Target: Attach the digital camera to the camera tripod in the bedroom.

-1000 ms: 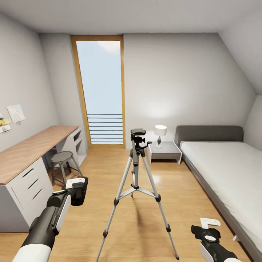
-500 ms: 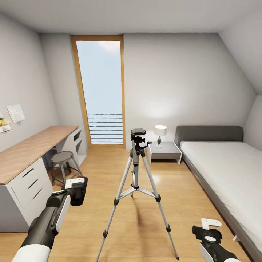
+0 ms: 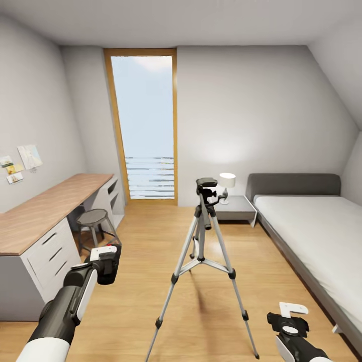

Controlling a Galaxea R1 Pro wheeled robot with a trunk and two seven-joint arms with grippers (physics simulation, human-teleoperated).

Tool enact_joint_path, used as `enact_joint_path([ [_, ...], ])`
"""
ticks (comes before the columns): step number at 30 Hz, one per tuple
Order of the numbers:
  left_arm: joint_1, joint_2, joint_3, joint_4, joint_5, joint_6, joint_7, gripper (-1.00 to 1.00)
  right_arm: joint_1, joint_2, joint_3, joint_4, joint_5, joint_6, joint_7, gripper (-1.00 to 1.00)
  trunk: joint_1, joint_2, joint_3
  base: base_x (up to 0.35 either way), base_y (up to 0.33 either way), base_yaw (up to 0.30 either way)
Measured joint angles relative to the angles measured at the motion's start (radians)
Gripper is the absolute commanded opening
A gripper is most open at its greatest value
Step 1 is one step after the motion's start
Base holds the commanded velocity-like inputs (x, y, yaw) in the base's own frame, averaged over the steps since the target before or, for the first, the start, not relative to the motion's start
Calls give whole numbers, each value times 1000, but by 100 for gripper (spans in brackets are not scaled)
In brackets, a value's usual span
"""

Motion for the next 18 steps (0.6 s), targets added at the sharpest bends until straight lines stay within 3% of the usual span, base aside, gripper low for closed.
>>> enact_joint_path([
  [7,0,0,0,0,0,0,0,-100,0,0,1,0,0,1,-3,100,0,0,0,0,51,63],
  [18,0,0,1,0,-1,0,1,-100,0,0,1,0,0,1,-5,100,0,0,0,0,3,256],
])
